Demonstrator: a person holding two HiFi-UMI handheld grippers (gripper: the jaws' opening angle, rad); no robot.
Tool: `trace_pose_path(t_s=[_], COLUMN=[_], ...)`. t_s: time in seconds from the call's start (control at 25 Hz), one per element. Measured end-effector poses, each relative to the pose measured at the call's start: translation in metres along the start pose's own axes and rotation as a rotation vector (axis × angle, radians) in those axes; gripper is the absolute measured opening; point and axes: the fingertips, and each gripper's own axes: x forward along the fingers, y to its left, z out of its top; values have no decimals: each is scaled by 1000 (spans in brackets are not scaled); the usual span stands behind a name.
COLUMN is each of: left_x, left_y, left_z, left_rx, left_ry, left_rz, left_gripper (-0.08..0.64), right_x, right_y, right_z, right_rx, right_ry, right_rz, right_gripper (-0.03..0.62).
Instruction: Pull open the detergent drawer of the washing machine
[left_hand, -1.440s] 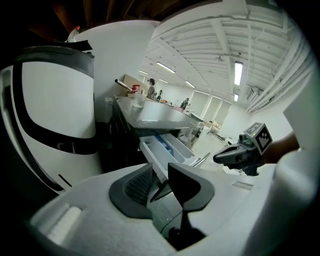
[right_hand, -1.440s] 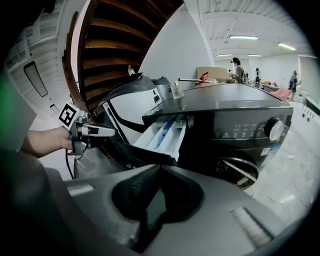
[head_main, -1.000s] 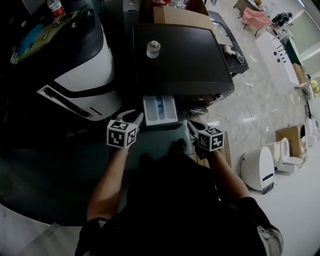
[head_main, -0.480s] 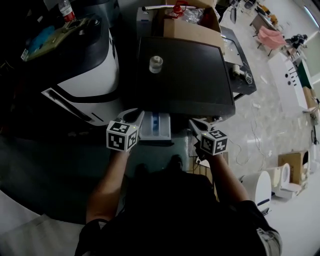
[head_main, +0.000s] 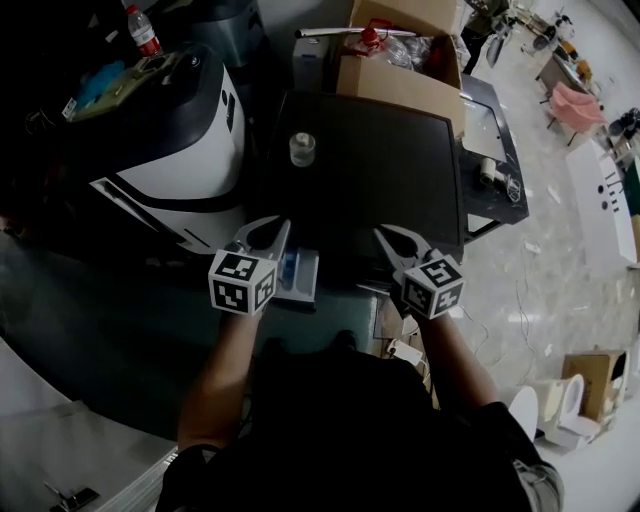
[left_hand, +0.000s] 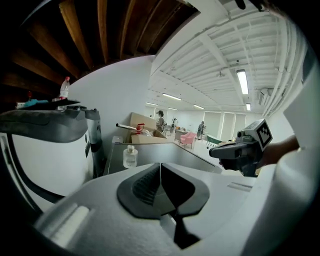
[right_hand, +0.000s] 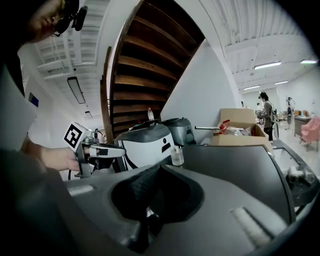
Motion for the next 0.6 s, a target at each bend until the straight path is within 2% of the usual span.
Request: trace_pose_path(t_s=[0.24, 0.4, 0.6], left_x=[-9, -27, -55], left_y=[-13, -8, 19], left_z=[35, 50, 72], left_rx=[4, 26, 47], left_ry=[-99, -137, -196], left_rz=[73, 98, 134], left_gripper=[11, 9, 9], right_x=[-12, -15, -16], right_y=[-10, -8, 11], right_z=[37, 59, 87], right_rx=[-39, -58, -86], right_ry=[-92, -140, -198], right_rz=[60, 47, 34], right_gripper=[2, 2, 2])
